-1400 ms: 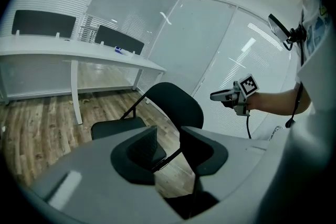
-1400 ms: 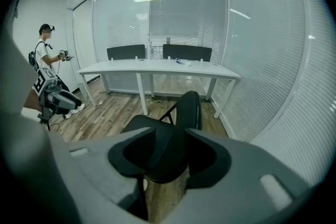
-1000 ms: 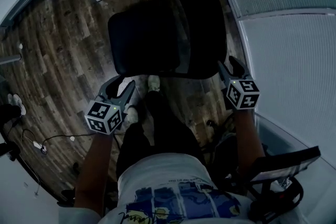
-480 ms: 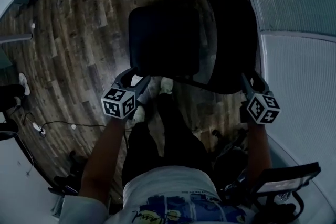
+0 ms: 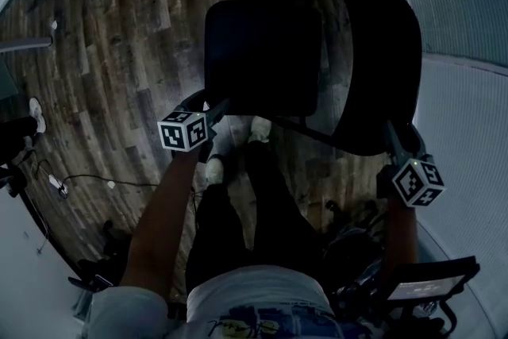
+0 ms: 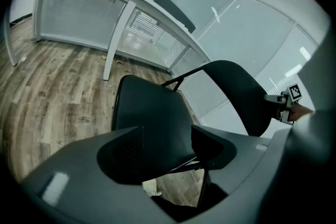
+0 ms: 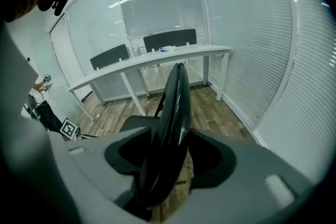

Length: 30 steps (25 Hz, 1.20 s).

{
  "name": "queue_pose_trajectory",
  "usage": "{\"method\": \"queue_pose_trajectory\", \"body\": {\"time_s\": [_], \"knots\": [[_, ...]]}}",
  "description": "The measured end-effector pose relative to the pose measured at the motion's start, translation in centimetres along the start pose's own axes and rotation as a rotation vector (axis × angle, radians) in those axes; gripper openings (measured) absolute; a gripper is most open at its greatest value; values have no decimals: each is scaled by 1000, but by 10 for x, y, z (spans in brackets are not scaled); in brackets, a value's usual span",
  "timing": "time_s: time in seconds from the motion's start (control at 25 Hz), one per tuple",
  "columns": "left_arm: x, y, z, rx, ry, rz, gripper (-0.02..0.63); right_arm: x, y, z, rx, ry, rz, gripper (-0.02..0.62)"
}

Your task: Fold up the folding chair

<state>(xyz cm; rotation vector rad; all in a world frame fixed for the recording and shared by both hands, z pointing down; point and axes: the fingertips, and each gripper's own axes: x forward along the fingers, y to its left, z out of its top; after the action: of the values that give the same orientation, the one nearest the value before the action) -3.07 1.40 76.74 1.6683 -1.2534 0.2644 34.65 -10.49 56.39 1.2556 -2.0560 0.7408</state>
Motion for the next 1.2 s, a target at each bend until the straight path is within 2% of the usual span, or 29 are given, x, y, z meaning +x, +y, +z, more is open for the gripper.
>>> {"method": "queue_pose_trajectory", "body": {"time_s": [0.16,0.32,0.56,0.68,0.76,1.0,1.2], "knots": [[20,33,-26,-66,44,25,305,5,2,-4,-5,-12,2,213],[35,65,-41,-84,74,45,324,9,9,-8,-19,-15,12,213],[58,107,-55,-197,66,23,371,9,16,-11,-35,-36,33,213],[66,120,-57,-212,54,12,374,13,18,-13,-38,-42,31,213],[71,122,-59,-229,43,-20,377,14,18,-15,-31,-51,29,213],[91,127,-64,-348,13,-154,394,17,22,-17,-21,-56,23,213],[103,126,-64,-400,-5,-245,394,17,26,-19,-8,-73,28,213]]}}
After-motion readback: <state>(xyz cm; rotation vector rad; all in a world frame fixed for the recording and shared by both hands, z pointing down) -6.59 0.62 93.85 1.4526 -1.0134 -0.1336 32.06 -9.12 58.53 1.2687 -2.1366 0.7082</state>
